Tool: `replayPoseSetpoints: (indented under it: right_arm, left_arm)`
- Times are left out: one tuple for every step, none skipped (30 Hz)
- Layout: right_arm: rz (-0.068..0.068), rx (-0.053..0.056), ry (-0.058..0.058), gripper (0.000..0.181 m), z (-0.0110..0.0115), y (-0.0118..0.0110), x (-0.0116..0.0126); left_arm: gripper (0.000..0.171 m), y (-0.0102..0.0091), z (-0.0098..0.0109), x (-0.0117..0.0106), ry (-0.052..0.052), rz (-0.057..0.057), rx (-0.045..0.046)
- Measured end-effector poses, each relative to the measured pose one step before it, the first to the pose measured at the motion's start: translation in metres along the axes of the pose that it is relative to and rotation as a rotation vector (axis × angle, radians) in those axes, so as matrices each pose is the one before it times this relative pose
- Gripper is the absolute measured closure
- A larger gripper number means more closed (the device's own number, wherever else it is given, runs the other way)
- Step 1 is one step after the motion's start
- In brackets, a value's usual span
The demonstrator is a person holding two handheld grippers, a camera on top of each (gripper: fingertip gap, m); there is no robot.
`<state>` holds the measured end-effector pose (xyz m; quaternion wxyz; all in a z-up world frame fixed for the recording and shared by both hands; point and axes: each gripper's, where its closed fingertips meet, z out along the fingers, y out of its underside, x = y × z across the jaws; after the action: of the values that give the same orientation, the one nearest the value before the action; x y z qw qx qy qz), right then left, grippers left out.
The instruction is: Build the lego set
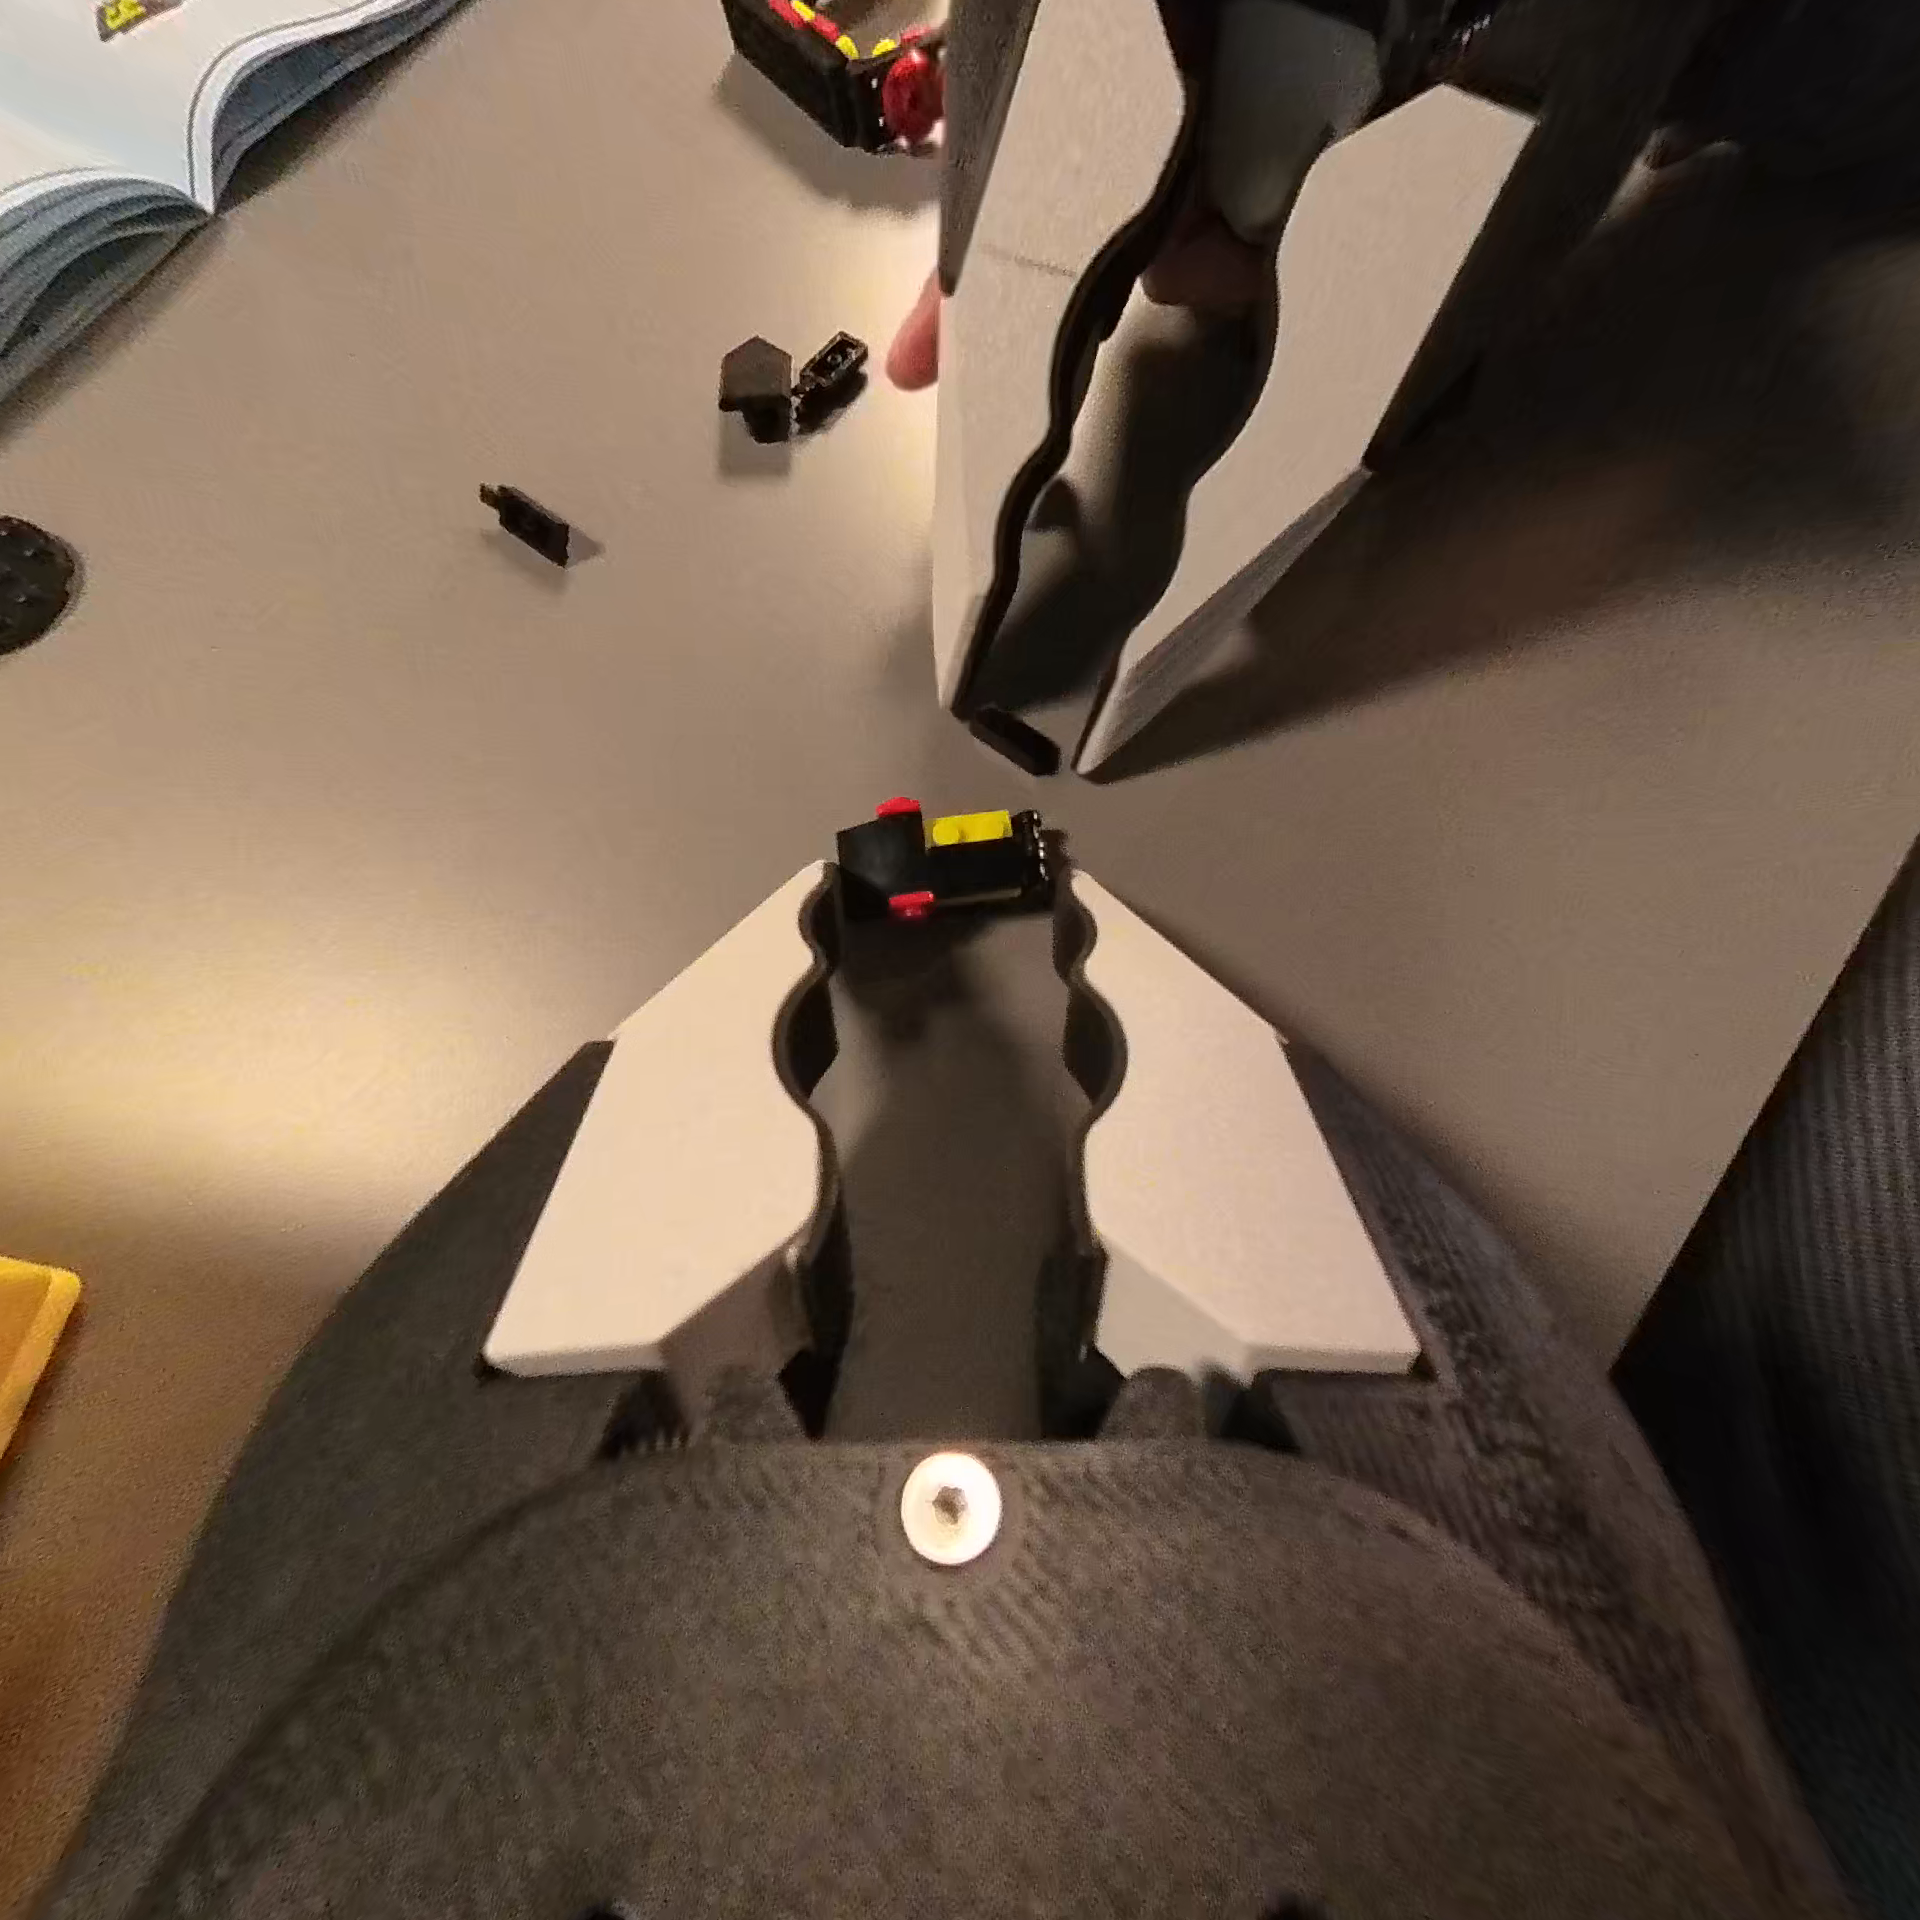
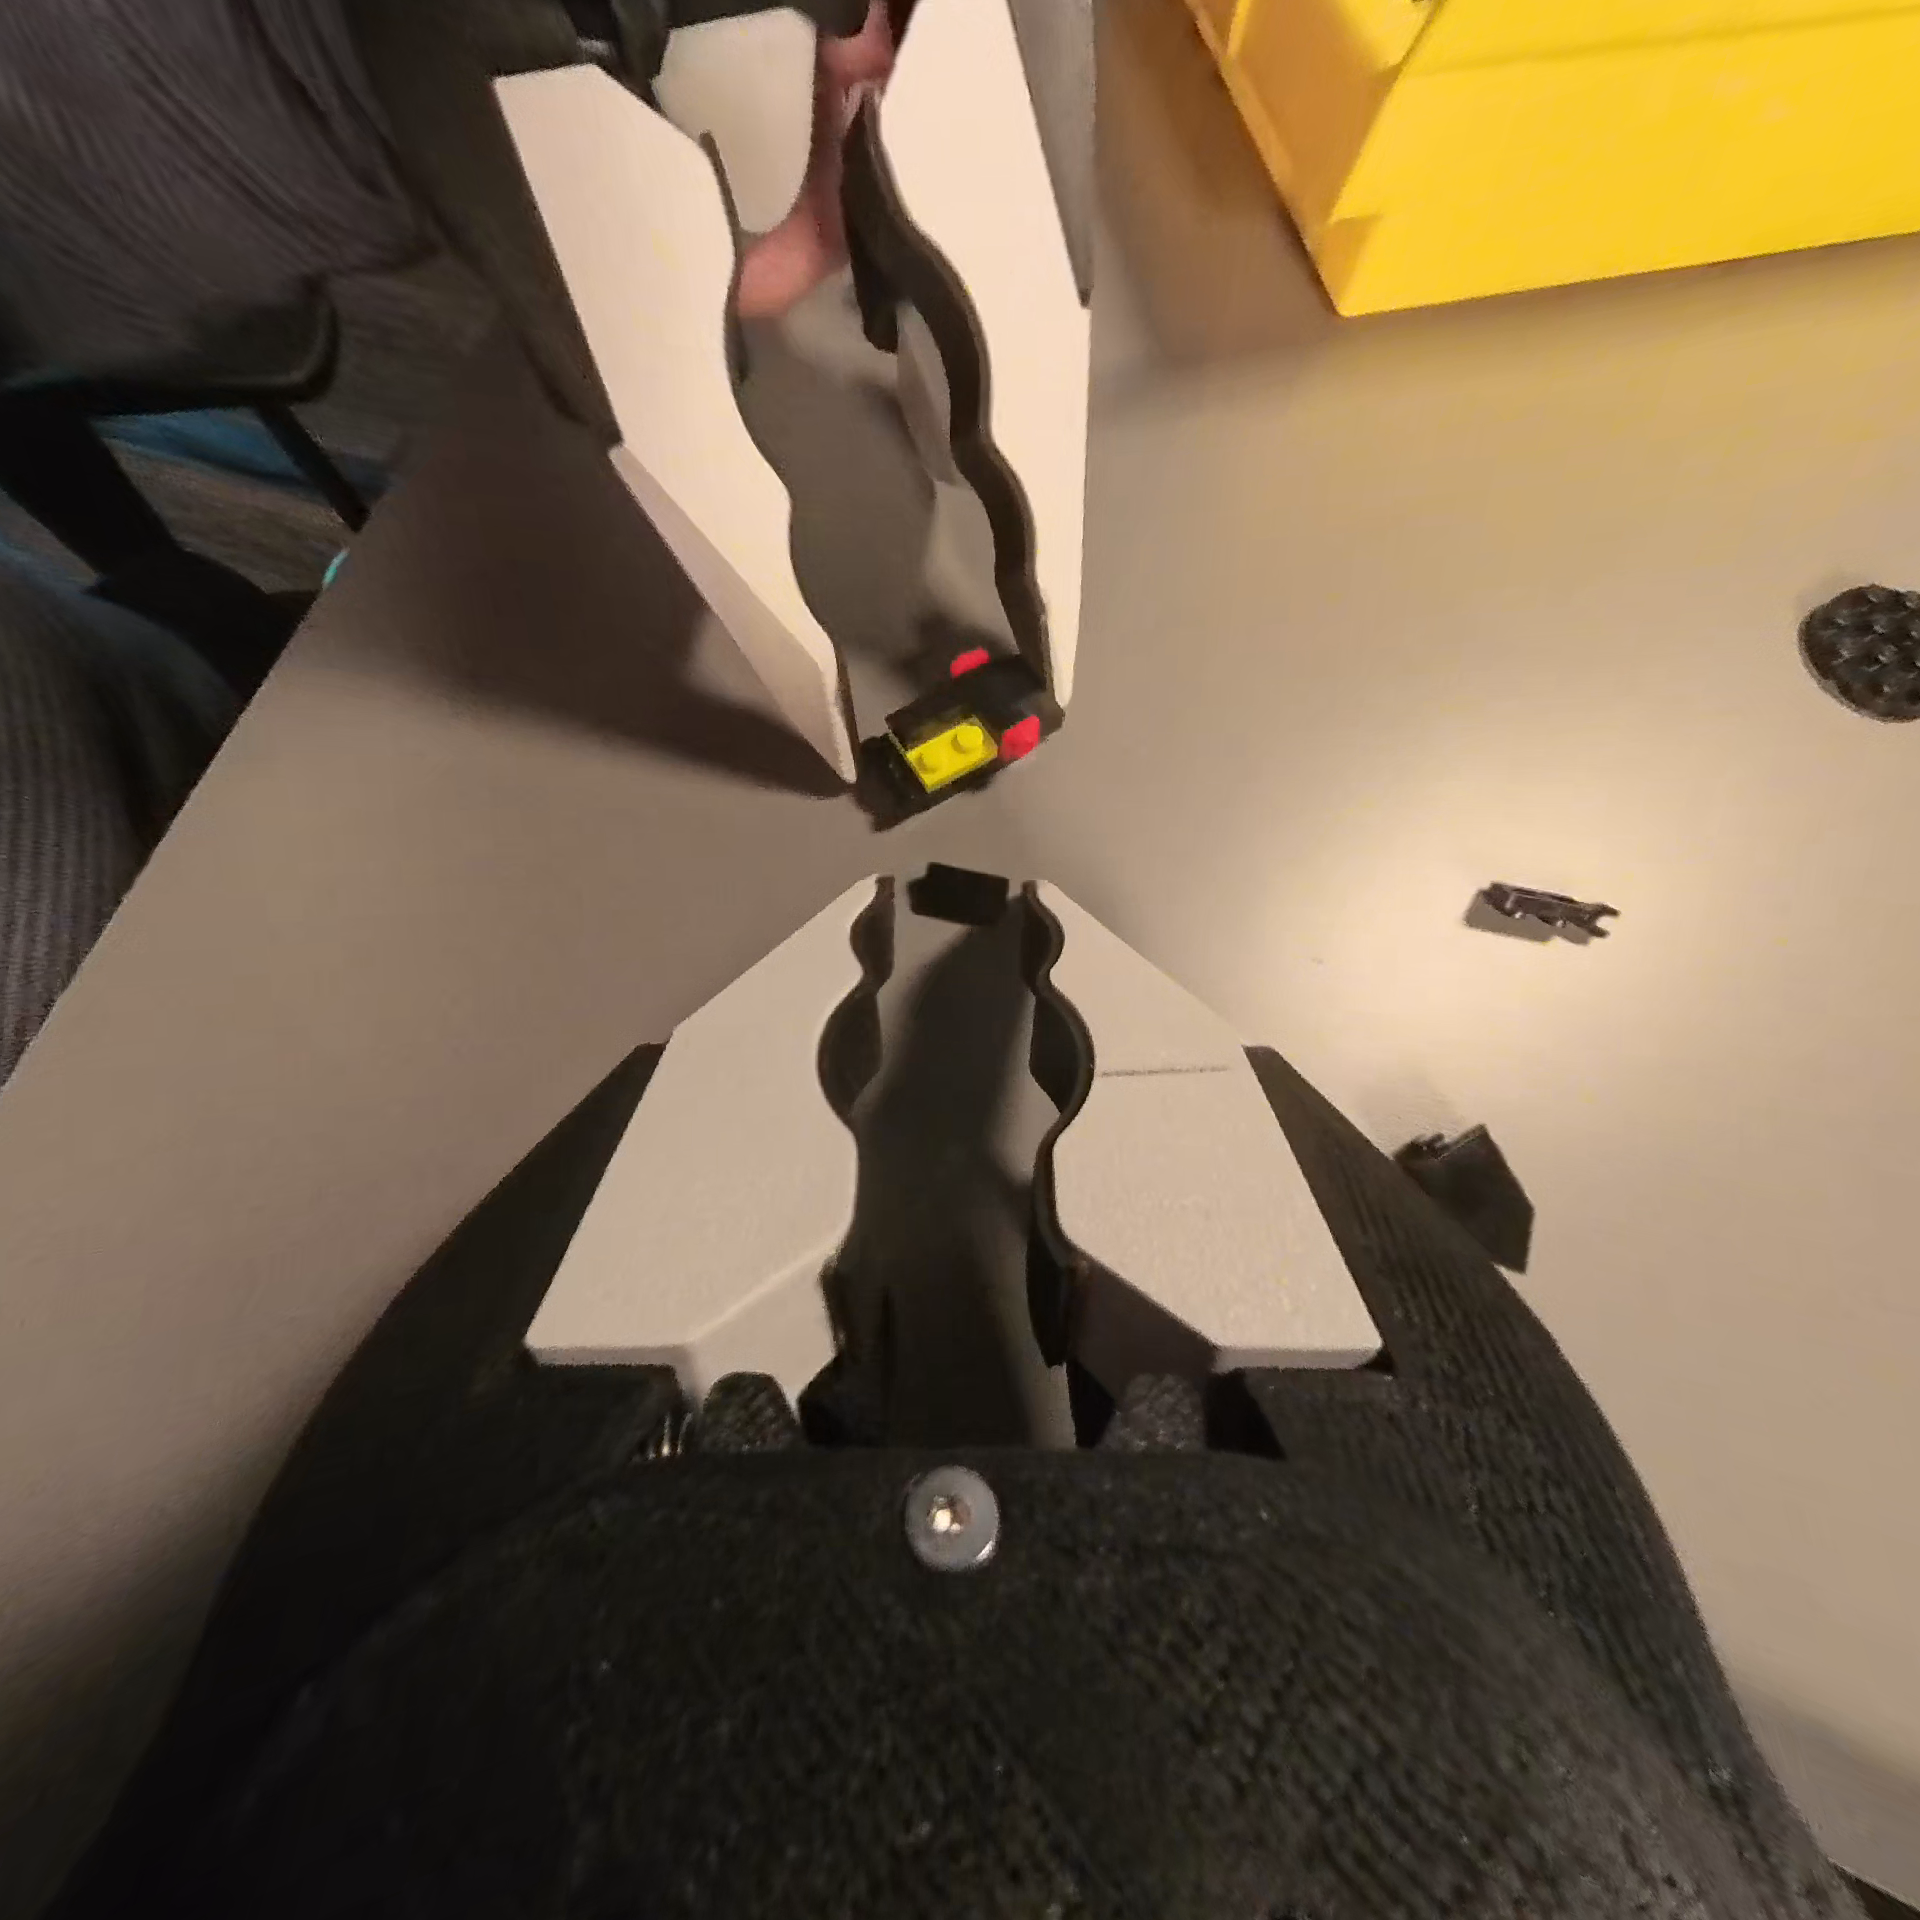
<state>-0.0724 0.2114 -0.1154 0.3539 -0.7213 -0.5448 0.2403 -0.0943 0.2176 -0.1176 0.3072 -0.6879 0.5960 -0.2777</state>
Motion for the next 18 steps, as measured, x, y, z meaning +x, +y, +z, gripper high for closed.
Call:
replayPoseSetpoints:
  right_arm:
    - [-0.0001,-0.0007,-0.0001,0.160,0.00082,-0.00051,-0.00065]
    - [0.0004,-0.0005,-0.0042,0.164,0.00048,-0.00036,-0.00081]
    - [-0.0017,-0.0001,-0.0028,0.166,0.00035,-0.00015,-0.00039]
    - [-0.0026,-0.0003,-0.0021,0.166,0.00010,-0.00005,0.00005]
    - [-0.0025,-0.0002,-0.0043,0.167,-0.00001,-0.00007,0.00018]
    - [-0.0074,-0.0007,-0.0001,0.167,-0.00020,0.00012,0.00117]
    - [-0.0208,-0.0011,0.0096,0.167,-0.00060,-0.00011,0.00269]
    - [-0.0339,0.0067,0.0055,0.167,-0.00109,-0.00164,0.00189]
    - [-0.0365,0.0224,-0.0125,0.167,-0.00155,-0.00458,-0.00076]
    - [-0.0299,0.0294,-0.0227,0.167,-0.00157,-0.00618,-0.00204]
    - [-0.0236,0.0215,-0.0268,0.167,-0.00081,-0.00522,-0.00218]
    - [-0.0245,0.0116,-0.0299,0.167,-0.00015,-0.00353,-0.00238]
    - [-0.0294,0.0068,-0.0254,0.167,0.00051,-0.00222,-0.00157]
    - [-0.0278,0.0005,-0.0177,0.167,0.00114,-0.00080,-0.00021]
    - [-0.0193,-0.0032,-0.0249,0.167,0.00144,-0.00001,-0.00086]
    - [-0.0100,0.0019,-0.0263,0.167,0.00160,-0.00075,-0.00114]
    - [-0.0053,0.0070,-0.0170,0.167,0.00152,-0.00150,0.00001]
    - [-0.0045,0.0047,-0.0150,0.167,0.00131,-0.00157,0.00000]
  left_arm:
    - [0.132,0.00003,0.00005,0.00007,0.0010,-0.0007,0.00070]
    - [0.132,0.00000,-0.00001,0.00010,0.0001,0.0001,0.00004]
    - [0.132,0.00003,-0.00006,-0.00005,-0.0001,0.0003,0.00027]
    - [0.132,-0.00009,0.00003,0.00010,-0.0007,0.0014,0.00088]
    - [0.130,-0.00010,0.00009,0.00088,0.0016,0.0051,0.00052]
    - [0.126,-0.00016,0.00029,0.00170,0.0066,0.0042,-0.00095]
    - [0.122,-0.00053,0.00067,0.00117,0.0036,0.0008,-0.00045]
    - [0.122,-0.00037,0.00065,0.00010,-0.0031,0.0011,-0.00066]
    - [0.122,-0.00053,0.00064,0.00001,-0.0013,0.0029,-0.00021]
    - [0.123,-0.00052,0.00058,-0.00035,0.0001,-0.0021,0.00006]
    - [0.125,-0.00059,0.00048,-0.00074,-0.0023,-0.0028,0.00048]
    - [0.131,-0.00053,0.00039,-0.00002,0.0022,0.0013,0.00075]
    - [0.131,-0.00005,0.00020,0.00018,0.0035,0.0023,-0.00161]
    - [0.131,0.00007,-0.00005,0.00014,0.0041,0.0037,-0.00206]
    - [0.131,0.00004,0.00005,0.00027,0.0069,0.0055,0.00058]
    - [0.131,0.00001,-0.00005,0.00012,0.0080,0.0037,0.00198]
    - [0.131,0.00006,-0.00010,-0.00002,0.0065,0.0016,0.00010]
    - [0.131,-0.00012,-0.00005,0.00012,0.0035,0.0080,0.00039]
